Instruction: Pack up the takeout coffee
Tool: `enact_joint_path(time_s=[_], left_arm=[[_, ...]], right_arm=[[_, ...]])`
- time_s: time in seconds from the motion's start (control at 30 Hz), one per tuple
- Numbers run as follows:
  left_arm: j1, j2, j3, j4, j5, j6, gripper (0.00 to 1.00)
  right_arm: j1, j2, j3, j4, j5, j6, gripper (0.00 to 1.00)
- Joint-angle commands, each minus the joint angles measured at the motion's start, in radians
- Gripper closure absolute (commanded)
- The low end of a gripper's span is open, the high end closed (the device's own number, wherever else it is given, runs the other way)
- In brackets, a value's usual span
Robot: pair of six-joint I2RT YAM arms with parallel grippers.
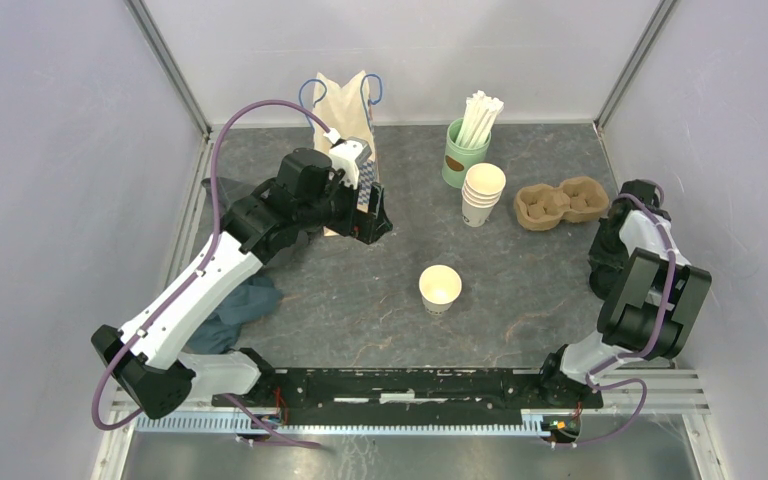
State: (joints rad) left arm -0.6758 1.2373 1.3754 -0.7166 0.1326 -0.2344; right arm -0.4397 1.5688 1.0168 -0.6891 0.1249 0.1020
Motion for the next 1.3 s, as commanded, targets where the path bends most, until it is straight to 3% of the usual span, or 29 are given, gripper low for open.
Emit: enact_joint_path(time_s=[0.0, 0.6, 1.03, 1.27], left_arm=[[-0.003, 0.004, 0.031, 0.000, -0.002, 0.057, 0.00], [-0.004, 0.000, 0.036, 0.001, 0.001, 0.056, 0.00], [-0.038, 0.000, 0.064, 0.000, 0.002, 0.057, 0.00], [-0.050, -0.021, 0.089, 0.005, 0.047, 0.021, 0.00]], right_arm=[[-0.004, 0.009, 0.012, 0.024, -0.013, -0.009, 0.78], [-0.004, -0.045, 0.043, -0.010, -0.035, 0.015, 1.00], [0.051, -0.133, 0.122, -0.081, 0.070, 0.059, 1.00], [0.062, -0.144, 0.039, -0.023, 0.056, 0.028, 1.00]])
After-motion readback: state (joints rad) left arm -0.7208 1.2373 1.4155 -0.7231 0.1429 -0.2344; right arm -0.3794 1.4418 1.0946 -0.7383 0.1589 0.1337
